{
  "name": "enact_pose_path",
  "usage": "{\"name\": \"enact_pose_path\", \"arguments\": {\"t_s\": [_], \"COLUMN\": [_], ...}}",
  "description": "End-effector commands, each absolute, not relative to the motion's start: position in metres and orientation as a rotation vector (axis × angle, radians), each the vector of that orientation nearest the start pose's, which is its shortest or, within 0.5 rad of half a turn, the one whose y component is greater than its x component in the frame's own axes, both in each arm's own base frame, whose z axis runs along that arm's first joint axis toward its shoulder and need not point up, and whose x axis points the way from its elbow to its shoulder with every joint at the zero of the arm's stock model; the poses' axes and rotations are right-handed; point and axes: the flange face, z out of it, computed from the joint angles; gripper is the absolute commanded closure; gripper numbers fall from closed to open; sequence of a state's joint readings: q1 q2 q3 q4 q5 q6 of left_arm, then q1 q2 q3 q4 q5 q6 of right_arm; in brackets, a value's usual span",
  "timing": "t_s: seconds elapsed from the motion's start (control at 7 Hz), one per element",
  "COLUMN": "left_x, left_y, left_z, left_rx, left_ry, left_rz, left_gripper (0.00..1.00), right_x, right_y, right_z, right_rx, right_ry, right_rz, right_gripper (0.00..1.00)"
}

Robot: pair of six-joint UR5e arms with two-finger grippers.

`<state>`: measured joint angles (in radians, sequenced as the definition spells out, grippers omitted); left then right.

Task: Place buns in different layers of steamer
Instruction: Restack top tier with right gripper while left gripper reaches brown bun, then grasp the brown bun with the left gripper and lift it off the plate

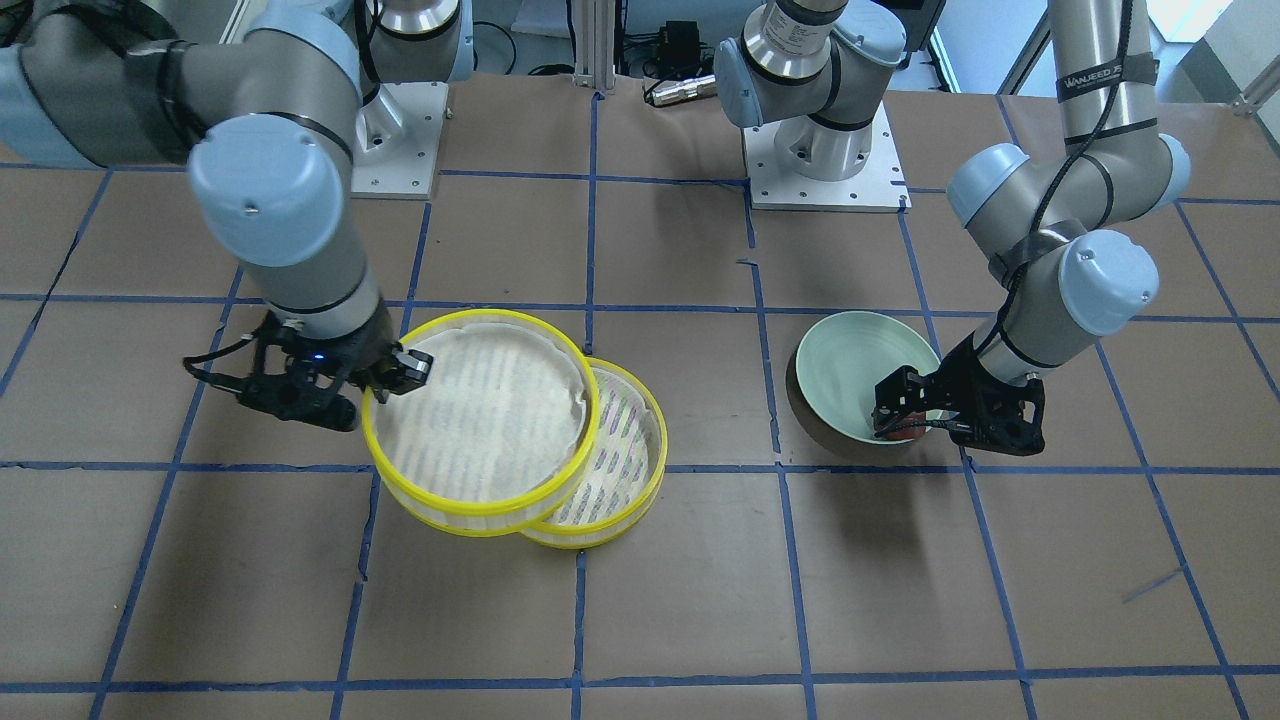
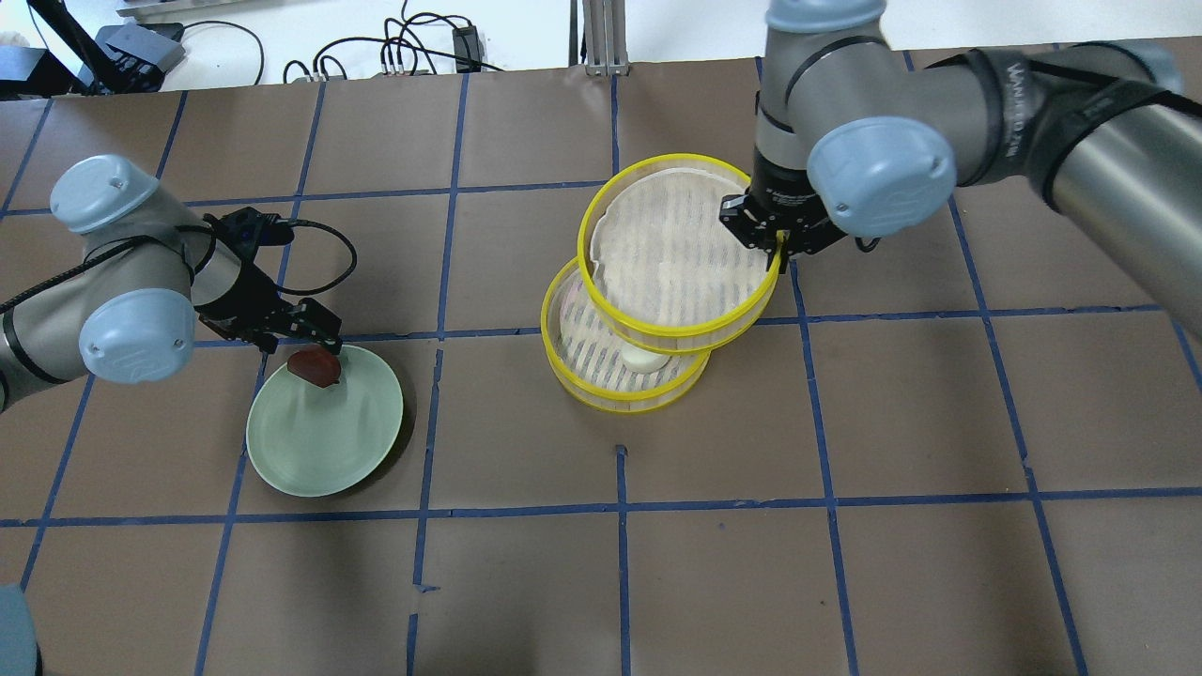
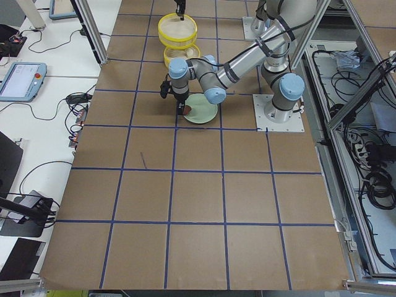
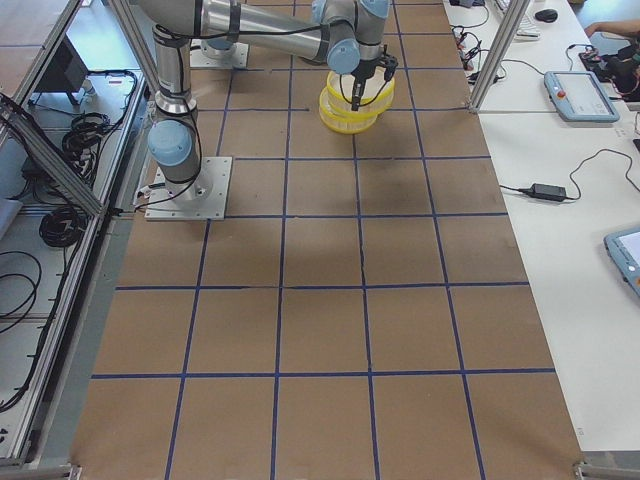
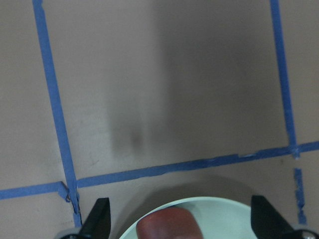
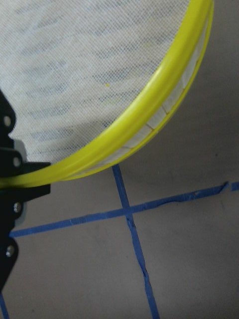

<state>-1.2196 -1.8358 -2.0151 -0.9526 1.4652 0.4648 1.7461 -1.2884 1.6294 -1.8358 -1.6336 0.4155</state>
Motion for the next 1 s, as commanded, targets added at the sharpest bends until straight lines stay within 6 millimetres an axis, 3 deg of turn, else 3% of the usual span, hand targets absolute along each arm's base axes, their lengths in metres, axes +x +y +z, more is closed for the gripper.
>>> {"name": "enact_pose_path", "arguments": {"t_s": [0.0,0.14,0.29,0.57,0.86], "left_x": [0.036,0.035,0.037,0.025,-0.034], "left_y": [-0.512,-0.511,-0.517,-0.542,-0.545], "left_z": [0.2,0.199,0.207,0.262,0.333], "left_rx": [0.116,0.106,0.105,0.06,-0.018], "left_ry": [3.277,3.278,3.272,3.237,3.249], "left_rz": [0.115,0.118,0.085,-0.064,-0.063], "left_gripper": [0.53,0.93,0.99,1.0,1.0], "right_x": [0.263,0.269,0.266,0.26,0.261], "right_y": [-0.543,-0.541,-0.542,-0.543,-0.545], "right_z": [0.311,0.3,0.296,0.293,0.28], "right_rx": [0.367,0.35,0.331,0.319,0.328], "right_ry": [3.162,3.125,3.142,3.204,3.201], "right_rz": [0.13,0.185,0.187,0.169,0.19], "right_gripper": [0.94,0.94,0.94,0.93,0.92]}}
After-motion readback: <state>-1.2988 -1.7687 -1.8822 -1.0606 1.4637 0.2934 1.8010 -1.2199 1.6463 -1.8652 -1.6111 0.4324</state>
